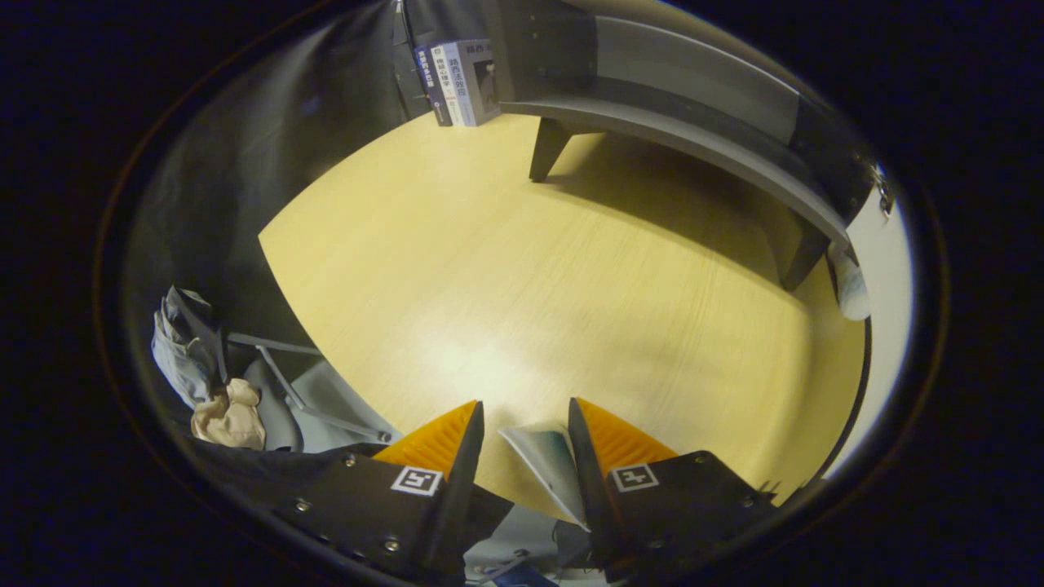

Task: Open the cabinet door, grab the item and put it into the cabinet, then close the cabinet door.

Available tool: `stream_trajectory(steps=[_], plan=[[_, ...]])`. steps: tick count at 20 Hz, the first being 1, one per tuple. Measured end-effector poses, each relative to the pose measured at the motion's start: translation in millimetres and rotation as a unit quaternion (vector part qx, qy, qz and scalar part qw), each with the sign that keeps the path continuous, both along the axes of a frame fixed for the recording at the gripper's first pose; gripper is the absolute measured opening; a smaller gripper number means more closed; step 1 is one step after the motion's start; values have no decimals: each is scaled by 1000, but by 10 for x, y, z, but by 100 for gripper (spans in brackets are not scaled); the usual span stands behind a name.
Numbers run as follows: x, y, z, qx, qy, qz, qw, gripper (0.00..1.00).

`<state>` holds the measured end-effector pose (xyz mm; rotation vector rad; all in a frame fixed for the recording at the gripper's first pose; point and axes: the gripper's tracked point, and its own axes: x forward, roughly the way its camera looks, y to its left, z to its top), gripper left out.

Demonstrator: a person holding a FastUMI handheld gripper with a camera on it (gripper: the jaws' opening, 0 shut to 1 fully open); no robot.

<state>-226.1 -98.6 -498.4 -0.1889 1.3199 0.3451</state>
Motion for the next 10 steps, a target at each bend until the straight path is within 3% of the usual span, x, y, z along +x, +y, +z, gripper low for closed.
stream_trajectory(steps=[1, 3, 5, 6, 7, 8, 10], plan=[[14, -23, -5, -8, -5, 4, 1000, 61], [3, -7, -29, -2, 0, -5, 1000, 28], [70, -52, -68, -17, -10, -11, 1000, 31], [82, -97, -39, -29, -15, -8, 999, 21], [104, -131, -9, -40, -24, -9, 999, 21], [93, -168, 34, -45, -26, -9, 999, 12], [123, -179, 62, -44, -30, -14, 998, 12]])
